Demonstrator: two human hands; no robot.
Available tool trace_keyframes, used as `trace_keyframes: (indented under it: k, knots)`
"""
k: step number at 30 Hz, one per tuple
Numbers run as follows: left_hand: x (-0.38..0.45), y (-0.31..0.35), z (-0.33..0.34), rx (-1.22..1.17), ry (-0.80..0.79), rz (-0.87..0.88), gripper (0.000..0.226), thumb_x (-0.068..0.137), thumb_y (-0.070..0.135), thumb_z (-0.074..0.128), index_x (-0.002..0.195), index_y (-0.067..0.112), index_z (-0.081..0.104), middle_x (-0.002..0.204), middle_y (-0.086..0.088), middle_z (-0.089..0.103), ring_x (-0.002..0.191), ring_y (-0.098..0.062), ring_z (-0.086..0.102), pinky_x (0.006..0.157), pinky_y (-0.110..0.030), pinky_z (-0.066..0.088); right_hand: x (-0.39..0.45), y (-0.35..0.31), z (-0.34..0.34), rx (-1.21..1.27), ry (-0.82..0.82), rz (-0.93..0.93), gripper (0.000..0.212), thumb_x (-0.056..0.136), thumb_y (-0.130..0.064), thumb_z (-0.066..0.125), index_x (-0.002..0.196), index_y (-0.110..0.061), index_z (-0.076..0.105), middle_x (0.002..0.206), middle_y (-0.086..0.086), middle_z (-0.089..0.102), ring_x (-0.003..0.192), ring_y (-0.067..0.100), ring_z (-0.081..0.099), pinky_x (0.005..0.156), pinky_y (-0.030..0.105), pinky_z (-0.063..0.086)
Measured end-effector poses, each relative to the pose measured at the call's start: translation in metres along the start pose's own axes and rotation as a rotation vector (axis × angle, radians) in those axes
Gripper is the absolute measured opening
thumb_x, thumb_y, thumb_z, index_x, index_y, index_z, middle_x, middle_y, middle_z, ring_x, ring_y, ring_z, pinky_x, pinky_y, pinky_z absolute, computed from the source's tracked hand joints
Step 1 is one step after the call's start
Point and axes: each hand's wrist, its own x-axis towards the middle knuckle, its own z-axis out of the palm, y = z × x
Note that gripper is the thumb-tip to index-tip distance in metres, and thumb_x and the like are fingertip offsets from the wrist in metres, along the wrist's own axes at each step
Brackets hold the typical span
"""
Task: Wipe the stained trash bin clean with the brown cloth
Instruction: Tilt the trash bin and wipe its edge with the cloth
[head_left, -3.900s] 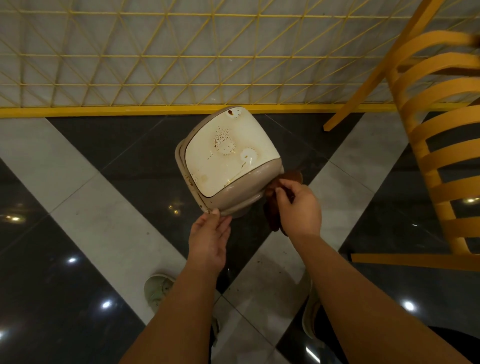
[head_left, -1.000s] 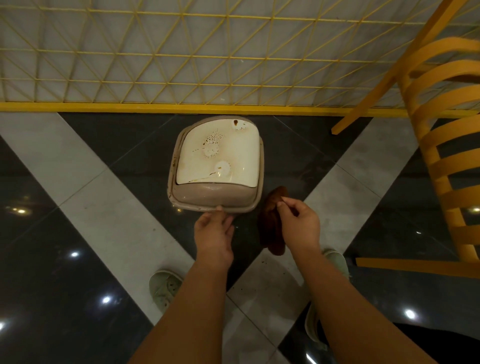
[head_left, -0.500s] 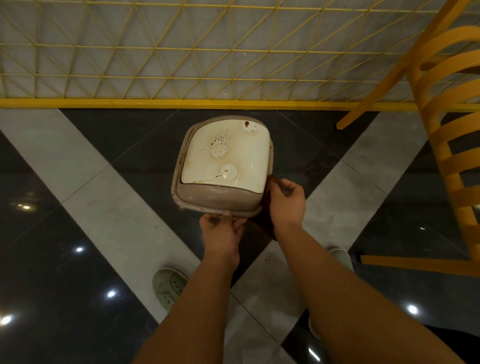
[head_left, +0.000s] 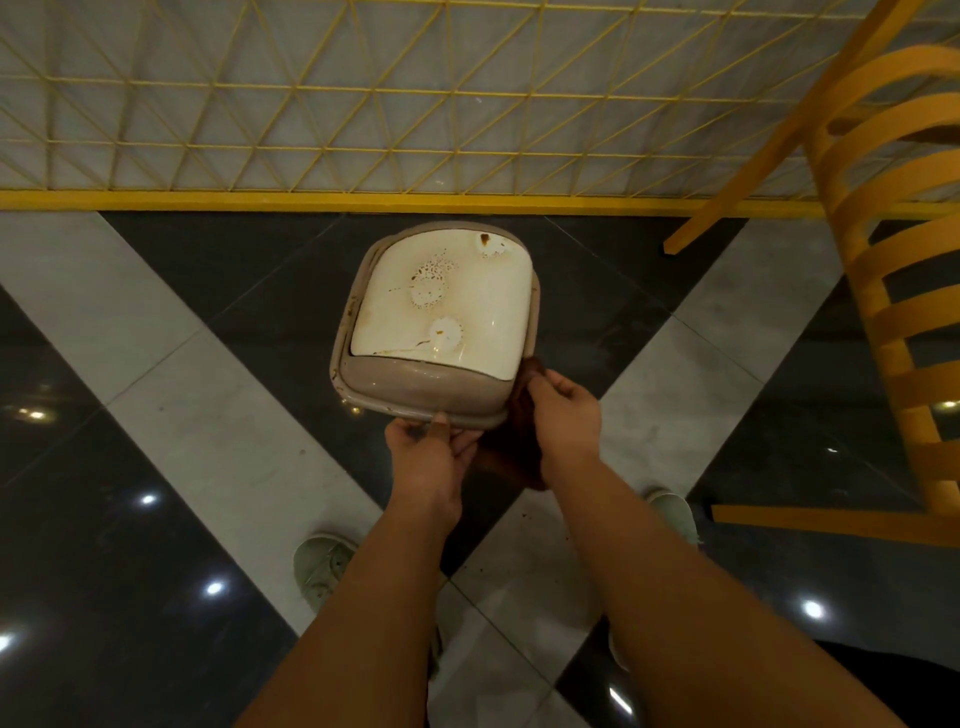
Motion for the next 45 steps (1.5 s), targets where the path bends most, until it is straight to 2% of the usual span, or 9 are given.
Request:
trace_keyframes:
  k: [5, 13, 17, 23, 28, 31, 36, 41, 45]
  knots:
    - [0.001, 0.005, -0.003, 0.015, -0.018, -0.017, 0.02, 0.098, 0.008, 0.046, 0.101, 0.028, 0.042, 0.11, -0.014, 0.064, 0.094, -0.025, 0.067, 0.093, -0.04, 0.05, 0.008, -0.016, 0.006, -0.076, 0.0, -0.036, 0.026, 0.087, -0.026, 0.064, 0.11, -0.016, 0.069, 0.1, 0.005, 0.07, 0.091, 0.018, 0.065, 0.089, 0.04, 0.054]
    - [0.006, 0.005, -0.007, 0.067, -0.023, -0.031, 0.018, 0.097, 0.009, 0.048, 0.101, 0.026, 0.042, 0.109, -0.018, 0.064, 0.084, -0.023, 0.069, 0.076, -0.033, 0.054, -0.013, 0.014, -0.004, -0.03, -0.008, 0.034, 0.019, 0.086, -0.023, 0.063, 0.101, -0.014, 0.071, 0.09, 0.004, 0.071, 0.078, 0.016, 0.065, 0.064, 0.024, 0.053]
    - [0.011, 0.006, -0.015, 0.091, -0.056, -0.045, 0.021, 0.097, 0.011, 0.049, 0.111, 0.024, 0.043, 0.104, -0.014, 0.067, 0.085, -0.023, 0.071, 0.076, -0.035, 0.054, 0.009, -0.013, -0.003, -0.093, 0.006, -0.014, 0.009, 0.084, -0.024, 0.063, 0.089, -0.018, 0.068, 0.083, 0.001, 0.065, 0.073, 0.014, 0.058, 0.073, 0.027, 0.051]
    - [0.02, 0.019, -0.024, -0.022, 0.047, -0.044, 0.031, 0.094, 0.012, 0.055, 0.125, 0.011, 0.051, 0.105, -0.011, 0.068, 0.09, -0.022, 0.068, 0.074, -0.032, 0.053, 0.0, 0.0, -0.004, -0.165, -0.068, 0.035, 0.025, 0.083, -0.018, 0.062, 0.058, -0.018, 0.06, 0.054, -0.003, 0.056, 0.055, 0.013, 0.051, 0.052, 0.023, 0.043]
    - [0.012, 0.011, -0.02, -0.057, 0.031, -0.093, 0.03, 0.094, 0.016, 0.055, 0.124, 0.015, 0.056, 0.114, -0.006, 0.067, 0.102, -0.02, 0.065, 0.087, -0.032, 0.049, -0.029, 0.041, -0.01, -0.102, -0.106, 0.134, 0.006, 0.088, -0.02, 0.062, 0.092, -0.021, 0.067, 0.084, -0.001, 0.067, 0.077, 0.013, 0.062, 0.061, 0.023, 0.049]
    - [0.011, 0.009, -0.021, -0.079, 0.033, -0.107, 0.033, 0.093, 0.012, 0.057, 0.125, 0.013, 0.055, 0.112, -0.009, 0.068, 0.099, -0.021, 0.067, 0.088, -0.034, 0.051, -0.029, 0.039, -0.021, -0.152, -0.006, -0.047, 0.014, 0.086, -0.021, 0.065, 0.093, -0.032, 0.061, 0.096, -0.006, 0.066, 0.088, 0.01, 0.062, 0.08, 0.029, 0.054]
    - [0.014, 0.008, -0.023, -0.08, 0.057, -0.118, 0.029, 0.094, 0.012, 0.055, 0.123, 0.011, 0.055, 0.109, -0.012, 0.068, 0.093, -0.022, 0.068, 0.086, -0.037, 0.053, -0.01, -0.007, -0.021, -0.459, -0.03, -0.508, 0.02, 0.088, -0.03, 0.063, 0.107, -0.038, 0.06, 0.096, -0.027, 0.056, 0.085, -0.006, 0.053, 0.073, 0.009, 0.039]
    - [0.014, 0.006, -0.021, -0.07, 0.066, -0.113, 0.028, 0.094, 0.012, 0.054, 0.122, 0.011, 0.054, 0.111, -0.014, 0.067, 0.096, -0.024, 0.067, 0.09, -0.039, 0.052, -0.01, 0.004, -0.007, -0.707, -0.017, -0.592, 0.028, 0.091, -0.028, 0.059, 0.119, -0.025, 0.062, 0.113, -0.005, 0.064, 0.097, 0.007, 0.058, 0.08, 0.018, 0.041]
    - [0.012, 0.006, -0.019, -0.065, 0.05, -0.098, 0.025, 0.096, 0.011, 0.051, 0.121, 0.008, 0.053, 0.106, -0.017, 0.066, 0.094, -0.026, 0.067, 0.084, -0.037, 0.055, -0.035, 0.039, -0.012, -0.814, -0.119, -0.698, 0.022, 0.09, -0.029, 0.061, 0.111, -0.028, 0.065, 0.108, -0.007, 0.066, 0.087, -0.001, 0.053, 0.075, 0.012, 0.04]
